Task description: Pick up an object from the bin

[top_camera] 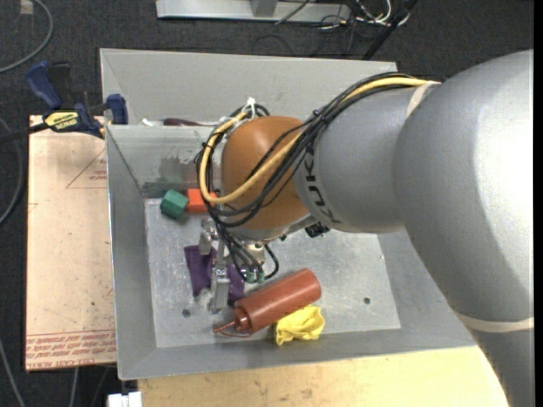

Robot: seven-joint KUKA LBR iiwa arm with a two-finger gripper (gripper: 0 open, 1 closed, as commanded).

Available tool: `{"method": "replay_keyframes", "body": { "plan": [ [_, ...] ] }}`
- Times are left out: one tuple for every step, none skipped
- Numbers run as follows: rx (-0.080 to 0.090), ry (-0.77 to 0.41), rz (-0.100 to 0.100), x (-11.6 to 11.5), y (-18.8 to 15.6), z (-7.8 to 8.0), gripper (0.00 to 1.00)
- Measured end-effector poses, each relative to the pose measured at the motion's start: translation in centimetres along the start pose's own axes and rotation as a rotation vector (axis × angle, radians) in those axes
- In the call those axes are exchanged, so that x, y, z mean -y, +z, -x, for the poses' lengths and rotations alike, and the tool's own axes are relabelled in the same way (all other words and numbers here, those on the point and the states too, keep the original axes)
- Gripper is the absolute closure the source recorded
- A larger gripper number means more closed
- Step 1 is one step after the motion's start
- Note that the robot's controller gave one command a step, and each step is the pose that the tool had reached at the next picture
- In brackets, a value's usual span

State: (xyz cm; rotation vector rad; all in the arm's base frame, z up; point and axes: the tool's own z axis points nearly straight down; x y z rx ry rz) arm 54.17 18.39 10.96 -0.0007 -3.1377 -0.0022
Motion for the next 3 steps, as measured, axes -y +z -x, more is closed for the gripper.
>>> {"method": "replay_keyframes", "body": {
  "plan": [
    [0.005, 0.093, 0.004, 2.1, -0.2, 0.2, 0.0],
    [0.002, 0.103, 0.001, 2.4, 4.0, -0.2, 0.0],
    [0.01, 0.176, 0.007, 2.9, 3.8, 1.1, 1.0]
  ]
}}
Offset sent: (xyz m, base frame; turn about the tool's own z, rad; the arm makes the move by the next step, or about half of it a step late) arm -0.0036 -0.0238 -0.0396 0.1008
